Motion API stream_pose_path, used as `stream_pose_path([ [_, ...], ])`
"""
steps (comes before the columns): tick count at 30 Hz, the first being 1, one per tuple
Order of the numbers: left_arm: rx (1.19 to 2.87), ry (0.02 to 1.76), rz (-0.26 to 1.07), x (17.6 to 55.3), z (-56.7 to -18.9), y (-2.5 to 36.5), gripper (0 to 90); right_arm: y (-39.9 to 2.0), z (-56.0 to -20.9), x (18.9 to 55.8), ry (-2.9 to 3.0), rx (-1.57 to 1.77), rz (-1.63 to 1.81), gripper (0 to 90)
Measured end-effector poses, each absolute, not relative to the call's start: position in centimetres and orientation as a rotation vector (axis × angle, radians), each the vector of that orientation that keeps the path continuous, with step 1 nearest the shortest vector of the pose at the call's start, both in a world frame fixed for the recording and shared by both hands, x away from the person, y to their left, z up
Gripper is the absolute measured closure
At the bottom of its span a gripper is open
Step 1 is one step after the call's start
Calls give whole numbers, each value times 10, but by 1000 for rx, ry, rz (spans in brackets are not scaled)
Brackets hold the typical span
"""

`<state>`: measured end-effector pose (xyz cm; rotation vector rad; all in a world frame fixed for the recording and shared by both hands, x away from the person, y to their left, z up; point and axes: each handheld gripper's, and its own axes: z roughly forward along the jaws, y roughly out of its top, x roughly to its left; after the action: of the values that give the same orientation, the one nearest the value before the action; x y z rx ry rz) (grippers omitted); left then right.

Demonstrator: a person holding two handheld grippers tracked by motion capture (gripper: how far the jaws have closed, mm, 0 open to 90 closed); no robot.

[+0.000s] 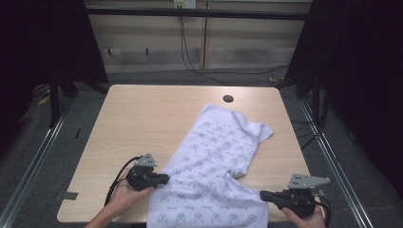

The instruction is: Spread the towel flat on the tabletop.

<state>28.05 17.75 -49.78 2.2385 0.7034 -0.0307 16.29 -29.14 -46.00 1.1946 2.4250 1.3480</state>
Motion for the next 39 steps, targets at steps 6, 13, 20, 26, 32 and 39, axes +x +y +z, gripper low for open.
stream_pose_path([
  [6,2264,691,-210,239,-496,202,900,-287,-459,153,2465,1167,1342,894],
  [13,2127,707,-178,265,-488,203,830,-282,-460,177,2463,1194,1390,779],
  [20,2132,748,-58,319,-491,173,728,-285,-471,240,2422,1267,1339,738],
  [26,2191,751,63,338,-502,152,790,-275,-483,295,2432,1309,1302,709],
  [32,2237,771,84,324,-498,166,895,-246,-491,297,2505,1239,1177,632],
  [39,2167,811,-18,310,-502,204,891,-246,-491,324,2411,1302,1195,694],
])
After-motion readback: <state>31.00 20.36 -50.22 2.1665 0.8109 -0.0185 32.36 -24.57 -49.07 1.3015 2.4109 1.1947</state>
